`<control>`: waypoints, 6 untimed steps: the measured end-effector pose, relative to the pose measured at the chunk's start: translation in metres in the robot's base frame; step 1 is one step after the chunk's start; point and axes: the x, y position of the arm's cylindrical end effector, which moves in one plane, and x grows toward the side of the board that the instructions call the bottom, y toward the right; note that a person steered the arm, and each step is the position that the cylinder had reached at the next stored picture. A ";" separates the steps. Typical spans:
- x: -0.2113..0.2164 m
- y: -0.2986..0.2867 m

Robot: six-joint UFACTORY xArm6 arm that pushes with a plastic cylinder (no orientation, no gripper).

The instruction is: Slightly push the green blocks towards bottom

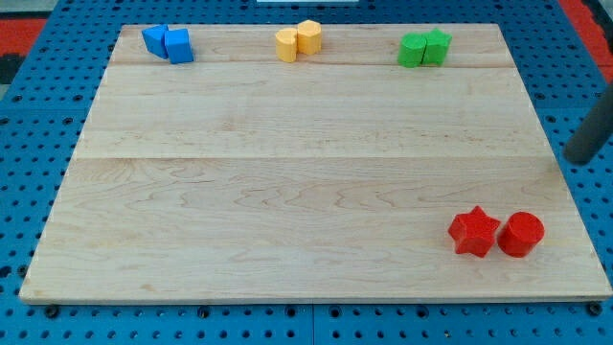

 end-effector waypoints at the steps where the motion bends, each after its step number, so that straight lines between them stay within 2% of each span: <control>1: -0.062 0.006; 2: -0.132 0.000; 3: -0.181 -0.023; 4: -0.207 -0.060; 6: -0.197 -0.241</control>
